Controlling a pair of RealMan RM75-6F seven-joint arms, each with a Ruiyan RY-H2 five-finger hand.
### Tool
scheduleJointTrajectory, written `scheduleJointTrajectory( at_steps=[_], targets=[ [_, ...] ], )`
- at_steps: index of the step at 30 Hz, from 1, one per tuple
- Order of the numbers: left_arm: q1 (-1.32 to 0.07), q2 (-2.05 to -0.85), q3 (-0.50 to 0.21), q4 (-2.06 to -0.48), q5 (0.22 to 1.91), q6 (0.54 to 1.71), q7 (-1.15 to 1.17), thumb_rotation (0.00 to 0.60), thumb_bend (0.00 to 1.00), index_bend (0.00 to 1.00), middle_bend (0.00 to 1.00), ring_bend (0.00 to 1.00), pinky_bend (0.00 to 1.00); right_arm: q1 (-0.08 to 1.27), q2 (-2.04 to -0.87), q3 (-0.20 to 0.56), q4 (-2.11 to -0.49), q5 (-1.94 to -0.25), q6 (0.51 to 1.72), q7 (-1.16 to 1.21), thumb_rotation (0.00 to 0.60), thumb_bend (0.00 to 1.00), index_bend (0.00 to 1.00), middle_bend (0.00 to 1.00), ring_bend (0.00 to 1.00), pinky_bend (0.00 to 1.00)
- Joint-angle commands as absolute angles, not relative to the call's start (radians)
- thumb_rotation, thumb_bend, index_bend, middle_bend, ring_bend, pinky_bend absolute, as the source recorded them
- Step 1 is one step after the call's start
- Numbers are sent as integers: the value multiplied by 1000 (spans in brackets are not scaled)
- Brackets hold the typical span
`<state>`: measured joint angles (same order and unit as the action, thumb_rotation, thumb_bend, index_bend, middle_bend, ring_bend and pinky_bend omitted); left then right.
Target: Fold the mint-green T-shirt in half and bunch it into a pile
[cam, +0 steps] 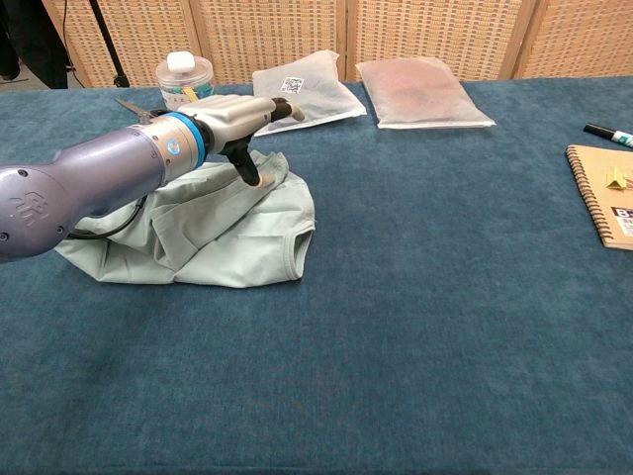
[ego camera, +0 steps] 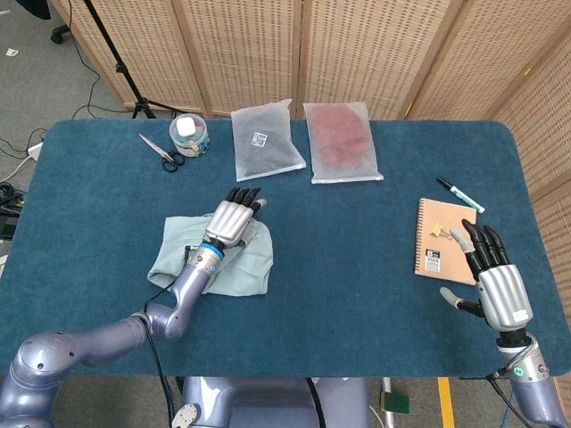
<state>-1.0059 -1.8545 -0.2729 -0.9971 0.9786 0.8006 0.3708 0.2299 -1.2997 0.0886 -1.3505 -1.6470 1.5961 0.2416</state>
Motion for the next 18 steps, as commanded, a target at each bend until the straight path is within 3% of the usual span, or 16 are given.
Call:
scheduleJointTrajectory(
  at_steps=[1, 4, 10, 18],
  targets=[
    [-995, -1840, -276, -1017, 998, 821, 348, 600, 131, 0, 0, 0, 0, 229, -1299, 89, -1351, -1647, 1597, 241, 600, 92, 0, 0, 0, 0],
    [-976, -1805, -277, -1056, 1025, 848, 319, 600, 58, 0, 0, 0, 0, 228, -1299, 87, -1352, -1649, 1598, 239, 600, 92, 0, 0, 0, 0],
    [-909, -1676, -242, -1192, 1154, 905, 187, 600, 61, 0, 0, 0, 0, 227, -1300, 84, -1356, -1654, 1599, 232, 600, 93, 0, 0, 0, 0],
    [-808, -1473, -100, -1305, 1450, 1024, -58, 600, 103, 0, 0, 0, 0, 227, -1304, 80, -1361, -1662, 1601, 216, 600, 104, 0, 0, 0, 0]
  ],
)
